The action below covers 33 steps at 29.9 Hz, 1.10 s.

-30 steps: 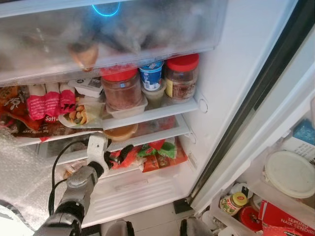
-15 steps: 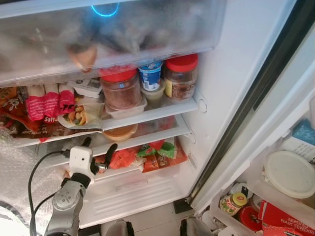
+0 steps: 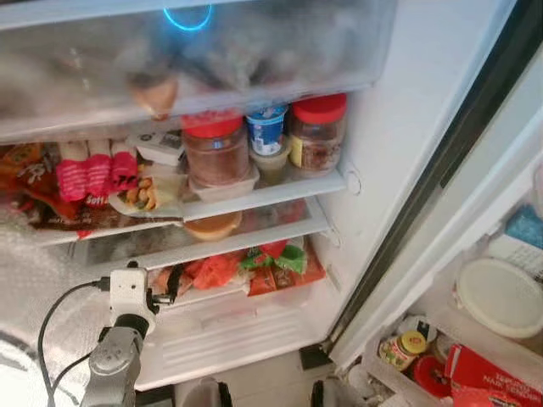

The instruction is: Restocking fridge

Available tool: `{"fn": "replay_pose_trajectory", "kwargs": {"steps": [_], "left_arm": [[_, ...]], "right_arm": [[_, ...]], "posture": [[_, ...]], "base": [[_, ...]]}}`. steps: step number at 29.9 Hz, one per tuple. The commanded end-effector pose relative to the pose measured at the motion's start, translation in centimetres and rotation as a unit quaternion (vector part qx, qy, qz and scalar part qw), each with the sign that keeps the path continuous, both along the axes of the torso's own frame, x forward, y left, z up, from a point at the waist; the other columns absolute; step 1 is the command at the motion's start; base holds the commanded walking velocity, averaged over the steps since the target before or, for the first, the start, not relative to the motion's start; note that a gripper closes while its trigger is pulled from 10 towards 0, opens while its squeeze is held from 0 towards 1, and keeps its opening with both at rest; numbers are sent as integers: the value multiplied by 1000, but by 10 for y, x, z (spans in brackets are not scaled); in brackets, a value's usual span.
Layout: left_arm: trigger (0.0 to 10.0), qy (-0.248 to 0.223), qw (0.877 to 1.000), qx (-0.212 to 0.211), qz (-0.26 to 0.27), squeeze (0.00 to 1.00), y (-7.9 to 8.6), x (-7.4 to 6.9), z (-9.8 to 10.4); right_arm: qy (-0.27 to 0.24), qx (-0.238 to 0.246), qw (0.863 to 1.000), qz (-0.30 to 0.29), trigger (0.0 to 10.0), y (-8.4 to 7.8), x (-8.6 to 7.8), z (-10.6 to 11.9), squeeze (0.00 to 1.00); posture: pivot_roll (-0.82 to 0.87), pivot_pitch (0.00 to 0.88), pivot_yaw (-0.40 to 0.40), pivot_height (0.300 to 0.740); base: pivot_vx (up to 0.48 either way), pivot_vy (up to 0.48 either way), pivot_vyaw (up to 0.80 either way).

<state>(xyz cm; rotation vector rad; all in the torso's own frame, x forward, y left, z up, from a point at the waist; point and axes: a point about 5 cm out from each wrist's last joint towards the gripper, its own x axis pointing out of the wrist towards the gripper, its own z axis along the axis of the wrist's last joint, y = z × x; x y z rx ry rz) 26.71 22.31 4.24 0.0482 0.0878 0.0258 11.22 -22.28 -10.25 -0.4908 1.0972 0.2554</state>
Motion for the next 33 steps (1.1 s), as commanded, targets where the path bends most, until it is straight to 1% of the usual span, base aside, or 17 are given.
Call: {"fn": "replay_pose_trajectory", "kwargs": {"steps": [1, 8, 15, 16, 17, 20, 21, 23, 24, 25, 26, 27, 28, 30, 31, 33], "left_arm": [[10000, 23, 1000, -9, 5, 0, 1, -4, -9], [10000, 29, 1000, -1, 2, 0, 2, -3, -10], [10000, 30, 999, -10, 9, 0, 2, 2, -8], [10000, 51, 998, -25, 18, 0, 4, 2, -14], [10000, 51, 998, -25, 18, 0, 4, 2, -14], [10000, 110, 992, -54, 34, 0, 7, -1, -33], [10000, 142, 987, -62, 42, 0, 9, -4, -42], [10000, 151, 986, -61, 44, 0, 9, -5, -45], [10000, 179, 979, -81, 58, 0, 12, -10, -53], [10000, 202, 976, -65, 57, 0, 15, -15, -59], [10000, 233, 970, -41, 60, 0, 18, -23, -68], [10000, 241, 968, -38, 63, 0, 20, -25, -70], [10000, 273, 959, -15, 69, 0, 22, -32, -77], [10000, 290, 954, -9, 74, 0, 23, -37, -81], [10000, 319, 945, 2, 67, 0, 21, -43, -88], [10000, 341, 938, 18, 57, 0, 19, -47, -92]], "right_arm": [[41, 7, 999, 14, 10000, 11, -20, -8, 0], [40, 10, 999, 13, 10000, 11, -20, -8, 0], [40, 12, 999, 12, 10000, 11, -19, -8, 0], [40, 12, 999, 11, 10000, 11, -18, -8, 0], [40, 12, 999, 11, 10000, 11, -18, -8, 0], [40, 13, 999, 12, 10000, 11, -18, -7, 0], [39, 13, 999, 12, 10000, 11, -18, -7, 0], [39, 13, 999, 12, 10000, 11, -17, -7, 0], [39, 13, 999, 12, 10000, 11, -17, -7, 0], [38, 13, 999, 12, 10000, 11, -17, -7, 0], [37, 13, 999, 11, 10000, 11, -17, -7, 0], [37, 13, 999, 10, 10000, 11, -17, -7, 0], [37, 13, 999, 10, 10000, 11, -16, -7, 0], [37, 13, 999, 10, 10000, 11, -16, -7, 0], [37, 13, 999, 10, 10000, 10, -16, -7, 0], [37, 13, 999, 10, 10000, 10, -16, -7, 0]], "posture": [[-82, 48, 50, 658], [-82, 68, 53, 658], [-75, 88, 52, 658], [-71, 94, 51, 658], [-71, 94, 51, 658], [-66, 97, 48, 658], [-66, 97, 48, 658], [-64, 99, 49, 658], [-67, 99, 52, 658], [-68, 98, 51, 658], [-68, 98, 51, 658], [-67, 99, 49, 658], [-67, 100, 47, 658], [-67, 99, 45, 658], [-63, 99, 42, 658], [-63, 98, 40, 658]], "base": [[-390, 0, 0], [-392, 0, 0], [-376, 0, 0], [0, 0, 0], [0, 0, 0], [0, 0, 0], [0, 0, 0], [0, 0, 0], [0, 0, 0], [0, 0, 0], [0, 0, 0], [0, 0, 0], [0, 0, 0], [0, 0, 0], [0, 0, 0], [0, 0, 0]]}}
